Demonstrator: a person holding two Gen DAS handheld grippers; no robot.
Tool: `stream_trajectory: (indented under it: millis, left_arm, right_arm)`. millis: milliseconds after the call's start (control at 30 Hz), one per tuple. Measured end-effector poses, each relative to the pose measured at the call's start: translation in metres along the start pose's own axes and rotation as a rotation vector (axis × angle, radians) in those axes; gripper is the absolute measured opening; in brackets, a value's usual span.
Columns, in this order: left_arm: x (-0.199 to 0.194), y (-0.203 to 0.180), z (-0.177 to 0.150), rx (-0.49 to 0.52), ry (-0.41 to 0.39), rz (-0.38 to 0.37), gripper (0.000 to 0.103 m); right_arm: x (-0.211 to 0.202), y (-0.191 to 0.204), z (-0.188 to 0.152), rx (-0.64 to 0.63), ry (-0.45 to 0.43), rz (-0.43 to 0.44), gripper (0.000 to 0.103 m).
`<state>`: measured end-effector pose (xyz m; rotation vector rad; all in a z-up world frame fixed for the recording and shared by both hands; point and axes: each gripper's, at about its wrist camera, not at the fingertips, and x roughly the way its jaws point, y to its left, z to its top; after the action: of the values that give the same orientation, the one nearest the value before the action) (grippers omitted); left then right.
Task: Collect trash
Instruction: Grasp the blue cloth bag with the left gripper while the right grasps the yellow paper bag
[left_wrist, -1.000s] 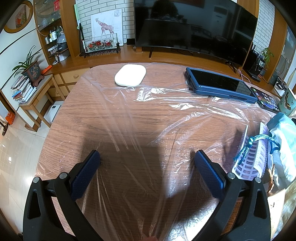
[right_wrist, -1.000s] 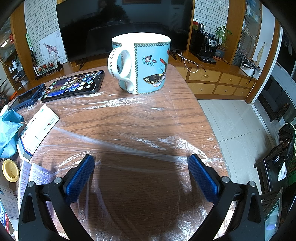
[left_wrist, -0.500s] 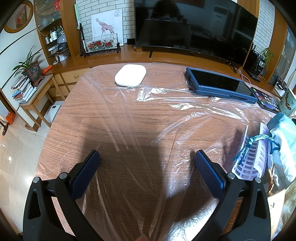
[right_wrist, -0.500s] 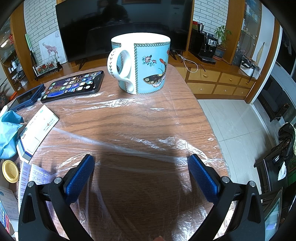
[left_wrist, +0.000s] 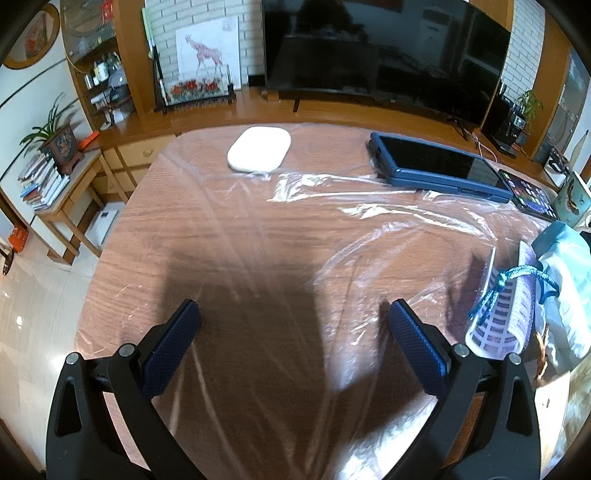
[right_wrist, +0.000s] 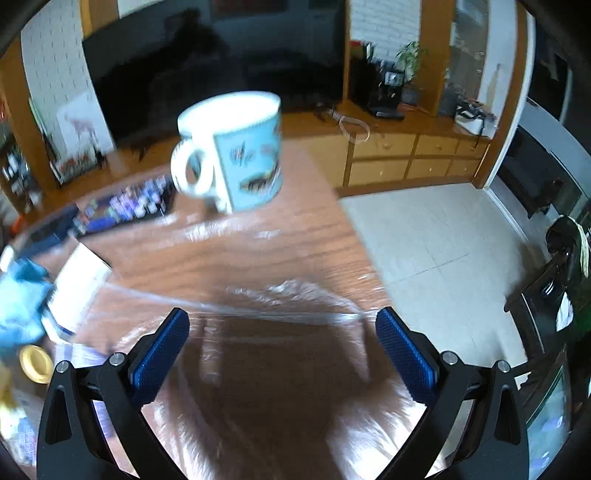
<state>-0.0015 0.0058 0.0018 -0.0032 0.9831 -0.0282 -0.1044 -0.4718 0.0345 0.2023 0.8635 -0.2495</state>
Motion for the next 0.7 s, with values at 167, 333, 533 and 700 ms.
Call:
stream_trajectory:
  millis: [167, 333, 533, 700]
  left_arm:
    - [-0.040, 0.022, 0.022, 0.008, -0.100, -0.067, 0.101]
    - [-0.077, -0.010, 0.043, 0.144, -0.105, -0.251, 0.101]
    - [-0.082, -0.075, 0.058, 0.321, -0.053, -0.428, 0.101]
    - [-0.064, -0.124, 0.058, 0.431, 0.025, -0.480, 0.101]
  right_arm:
    - [-0.068, 0.013, -0.013, 0.077, -0.023, 0.282, 0.099]
    - [-0.094, 0.081, -0.038, -0.074, 0.054, 0.601, 0.099]
    - [-0.073, 0.154, -0.062, -0.179, 0.143, 0.636, 0.099]
    - [-0.057, 0.172, -0.067, -0.180, 0.184, 0.640, 0.099]
